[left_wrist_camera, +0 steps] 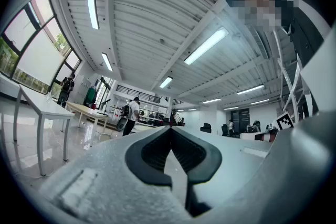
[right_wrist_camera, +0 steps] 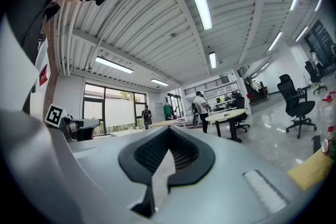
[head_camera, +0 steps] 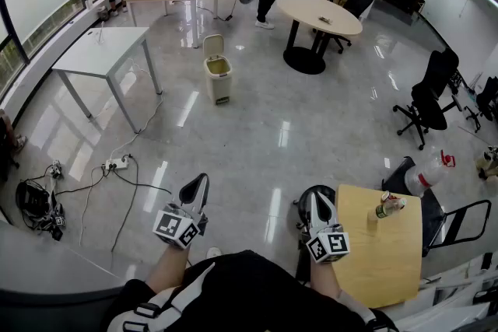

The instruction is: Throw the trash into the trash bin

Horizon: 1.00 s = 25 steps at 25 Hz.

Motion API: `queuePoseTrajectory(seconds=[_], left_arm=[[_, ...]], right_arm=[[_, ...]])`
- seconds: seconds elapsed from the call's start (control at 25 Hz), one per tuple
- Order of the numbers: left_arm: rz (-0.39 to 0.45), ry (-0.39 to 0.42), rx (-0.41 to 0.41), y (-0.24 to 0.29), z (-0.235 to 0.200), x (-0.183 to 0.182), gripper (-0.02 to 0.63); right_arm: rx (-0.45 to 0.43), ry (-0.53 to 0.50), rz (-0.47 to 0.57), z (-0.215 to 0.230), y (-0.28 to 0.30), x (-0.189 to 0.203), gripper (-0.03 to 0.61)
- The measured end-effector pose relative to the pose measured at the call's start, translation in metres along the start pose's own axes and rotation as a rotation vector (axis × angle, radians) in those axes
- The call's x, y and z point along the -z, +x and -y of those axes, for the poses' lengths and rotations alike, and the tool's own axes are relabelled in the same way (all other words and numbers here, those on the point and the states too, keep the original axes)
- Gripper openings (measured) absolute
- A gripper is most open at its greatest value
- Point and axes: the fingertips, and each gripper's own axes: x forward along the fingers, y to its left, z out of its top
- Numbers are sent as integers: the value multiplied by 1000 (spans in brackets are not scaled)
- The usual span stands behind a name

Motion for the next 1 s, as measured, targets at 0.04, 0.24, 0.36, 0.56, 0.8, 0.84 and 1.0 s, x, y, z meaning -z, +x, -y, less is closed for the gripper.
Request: queuePoseTrajectory(seconds=[0.04, 0.24, 0.36, 0.56, 0.8, 0.84, 1.0], left_arm=[[-3, -4, 1, 1, 3, 1, 0], [-12, -22, 2, 0, 10, 6, 0], [-14, -22, -4, -2, 10, 7, 0], [-9, -17, -7, -3, 7, 4, 0], [-11, -6, -2, -1, 2, 3, 1], [-13, -7, -3, 0, -1, 3, 0], [-16, -26, -7, -3, -8, 5, 0]], right_arm=[[-4, -3, -2, 1, 0, -1, 0], [-14, -6, -14, 3, -3, 0, 0], [-13, -3, -20, 5, -5, 4, 0], [-7, 2, -18, 6, -6, 3, 0], [-103, -74, -84, -12, 3, 11, 2], [-119, -88, -101, -17, 5, 13, 2], [-131, -105, -108, -29, 11, 18, 3]])
